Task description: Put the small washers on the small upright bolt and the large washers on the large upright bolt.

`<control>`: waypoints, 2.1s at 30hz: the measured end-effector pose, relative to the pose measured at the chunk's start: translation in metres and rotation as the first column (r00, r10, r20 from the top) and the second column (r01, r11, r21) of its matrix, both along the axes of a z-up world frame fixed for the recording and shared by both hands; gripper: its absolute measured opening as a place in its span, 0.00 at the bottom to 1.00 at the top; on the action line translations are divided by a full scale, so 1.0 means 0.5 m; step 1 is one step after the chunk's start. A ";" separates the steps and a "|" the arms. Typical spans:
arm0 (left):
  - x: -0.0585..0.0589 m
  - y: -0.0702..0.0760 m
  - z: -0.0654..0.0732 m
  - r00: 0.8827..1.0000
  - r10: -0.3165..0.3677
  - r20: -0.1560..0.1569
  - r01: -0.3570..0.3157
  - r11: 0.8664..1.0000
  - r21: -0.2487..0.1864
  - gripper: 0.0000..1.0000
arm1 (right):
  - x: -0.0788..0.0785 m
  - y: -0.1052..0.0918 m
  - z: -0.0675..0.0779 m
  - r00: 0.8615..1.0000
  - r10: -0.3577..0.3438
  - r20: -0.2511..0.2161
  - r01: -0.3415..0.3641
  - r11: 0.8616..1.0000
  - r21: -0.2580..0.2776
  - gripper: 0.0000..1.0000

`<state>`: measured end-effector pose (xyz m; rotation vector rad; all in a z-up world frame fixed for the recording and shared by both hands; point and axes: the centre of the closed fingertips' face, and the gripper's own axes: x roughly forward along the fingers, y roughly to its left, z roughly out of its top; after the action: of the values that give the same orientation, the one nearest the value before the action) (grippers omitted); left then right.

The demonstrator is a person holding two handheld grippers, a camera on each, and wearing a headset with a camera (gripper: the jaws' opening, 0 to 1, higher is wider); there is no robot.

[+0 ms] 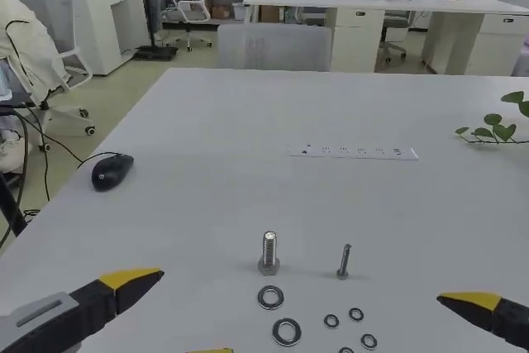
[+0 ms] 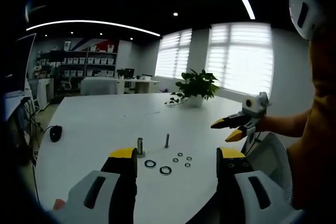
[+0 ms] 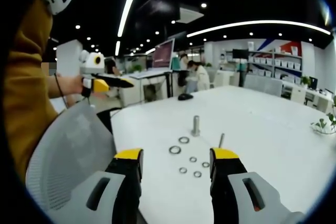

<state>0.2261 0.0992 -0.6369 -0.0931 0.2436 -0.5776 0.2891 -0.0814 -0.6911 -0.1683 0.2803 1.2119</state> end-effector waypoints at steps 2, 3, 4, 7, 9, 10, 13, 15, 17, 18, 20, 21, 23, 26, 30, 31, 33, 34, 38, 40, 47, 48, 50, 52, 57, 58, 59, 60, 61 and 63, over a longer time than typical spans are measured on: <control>0.000 -0.001 0.000 1.000 -0.001 0.000 0.001 1.000 0.001 0.60 | 0.000 0.000 -0.001 1.000 0.002 -0.001 -0.002 1.000 -0.002 0.53; 0.000 -0.001 -0.001 1.000 -0.002 -0.001 0.002 1.000 0.002 0.60 | 0.000 0.000 -0.001 1.000 0.002 -0.001 -0.002 1.000 -0.004 0.53; 0.000 -0.001 -0.001 1.000 -0.002 -0.003 0.002 1.000 0.004 0.60 | 0.000 0.000 -0.001 1.000 0.003 -0.002 -0.003 1.000 -0.003 0.53; 0.000 -0.002 0.000 1.000 -0.003 -0.001 0.003 1.000 0.003 0.60 | 0.000 0.000 -0.001 1.000 0.004 -0.002 -0.004 1.000 -0.004 0.53; 0.000 -0.002 0.000 1.000 -0.005 -0.001 0.005 1.000 0.006 0.60 | 0.000 0.001 -0.001 1.000 0.006 -0.002 -0.006 1.000 -0.005 0.53; 0.001 -0.003 0.002 1.000 -0.005 0.001 0.005 1.000 0.005 0.60 | 0.000 0.001 -0.002 1.000 0.007 -0.002 -0.007 1.000 -0.007 0.53; 0.001 -0.002 0.003 1.000 -0.005 0.003 0.005 1.000 0.005 0.60 | 0.000 0.002 0.000 1.000 0.008 -0.001 -0.008 1.000 -0.005 0.53; 0.001 -0.002 0.003 1.000 -0.005 0.002 0.005 1.000 0.007 0.60 | 0.001 0.002 0.000 1.000 0.008 0.000 -0.008 1.000 -0.006 0.53; 0.001 -0.003 0.004 1.000 -0.007 0.002 0.007 1.000 0.006 0.60 | 0.000 0.002 -0.001 1.000 0.008 -0.003 -0.008 1.000 -0.008 0.53; 0.000 -0.003 0.003 1.000 -0.007 0.002 0.007 1.000 0.007 0.60 | 0.000 0.002 -0.001 1.000 0.009 -0.002 -0.009 1.000 -0.010 0.52; 0.000 -0.003 0.002 1.000 -0.008 0.000 0.008 1.000 0.009 0.60 | -0.001 0.003 -0.003 1.000 0.011 -0.005 -0.011 1.000 -0.012 0.52; -0.001 -0.003 0.002 1.000 -0.006 0.001 0.006 1.000 0.006 0.60 | -0.002 0.003 -0.003 1.000 0.012 -0.006 -0.012 1.000 -0.013 0.52; -0.001 -0.003 0.002 1.000 -0.005 0.001 0.005 1.000 0.006 0.60 | -0.002 0.003 -0.006 1.000 0.014 -0.008 -0.014 1.000 -0.018 0.51; -0.001 -0.005 0.001 1.000 -0.006 0.000 0.006 1.000 0.004 0.60 | -0.003 0.002 -0.009 1.000 0.018 -0.012 -0.019 0.999 -0.026 0.51; -0.001 -0.005 0.001 1.000 -0.004 0.001 0.004 1.000 0.001 0.60 | 0.001 0.001 -0.010 1.000 0.024 -0.011 -0.024 0.999 -0.035 0.51; -0.001 -0.005 0.000 1.000 -0.004 0.001 0.004 1.000 0.000 0.60 | 0.002 0.001 -0.011 1.000 0.025 -0.012 -0.025 0.999 -0.037 0.51; 0.000 -0.005 -0.002 1.000 -0.003 -0.001 0.003 1.000 0.003 0.60 | 0.006 0.002 -0.014 0.999 0.031 -0.009 -0.032 0.998 -0.050 0.51; 0.000 -0.005 -0.004 1.000 -0.004 -0.004 0.004 1.000 0.005 0.60 | 0.010 0.002 -0.018 0.999 0.035 -0.011 -0.035 0.997 -0.062 0.50; 0.002 -0.005 -0.005 1.000 0.000 -0.002 0.000 1.000 0.002 0.60 | 0.023 0.000 -0.030 0.999 0.044 -0.014 -0.045 0.994 -0.096 0.47; 0.002 -0.005 -0.006 1.000 0.002 -0.003 -0.002 1.000 0.000 0.60 | 0.028 0.002 -0.033 0.999 0.051 -0.012 -0.052 0.993 -0.106 0.47; 0.004 -0.002 -0.012 1.000 0.008 -0.009 -0.008 1.000 0.000 0.60 | 0.040 0.011 -0.050 0.995 0.096 -0.017 -0.098 0.981 -0.170 0.44; 0.004 -0.001 -0.013 1.000 0.010 -0.010 -0.010 1.000 0.001 0.60 | 0.044 0.013 -0.051 0.995 0.102 -0.015 -0.103 0.979 -0.177 0.44; 0.005 0.000 -0.014 1.000 0.012 -0.012 -0.012 1.000 0.001 0.60 | 0.048 0.017 -0.052 0.993 0.113 -0.018 -0.114 0.977 -0.182 0.44; 0.005 0.001 -0.015 1.000 0.016 -0.012 -0.016 1.000 -0.002 0.60 | 0.054 0.018 -0.054 0.992 0.124 -0.016 -0.124 0.973 -0.194 0.44; 0.006 0.004 -0.019 1.000 0.021 -0.016 -0.021 1.000 -0.003 0.60 | 0.063 0.029 -0.059 0.988 0.152 -0.007 -0.150 0.963 -0.224 0.44; 0.006 0.005 -0.020 1.000 0.023 -0.017 -0.023 1.000 -0.003 0.60 | 0.064 0.031 -0.061 0.988 0.157 -0.006 -0.154 0.961 -0.230 0.44; 0.006 0.006 -0.020 1.000 0.024 -0.018 -0.024 1.000 -0.003 0.60 | 0.066 0.034 -0.065 0.986 0.166 -0.006 -0.163 0.957 -0.241 0.44; 0.006 0.006 -0.020 1.000 0.024 -0.018 -0.024 1.000 -0.002 0.60 | 0.067 0.035 -0.068 0.985 0.171 -0.007 -0.167 0.953 -0.252 0.44; 0.006 0.007 -0.020 1.000 0.025 -0.018 -0.025 1.000 -0.002 0.60 | 0.069 0.035 -0.074 0.984 0.179 -0.010 -0.175 0.946 -0.272 0.43; 0.006 0.008 -0.021 0.999 0.025 -0.019 -0.025 1.000 -0.002 0.60 | 0.073 0.038 -0.082 0.982 0.190 -0.009 -0.185 0.940 -0.288 0.43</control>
<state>0.2290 0.1030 -0.6472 -0.1037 0.2602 -0.5521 0.3255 -0.0625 -0.7319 -0.4688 0.4323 1.3539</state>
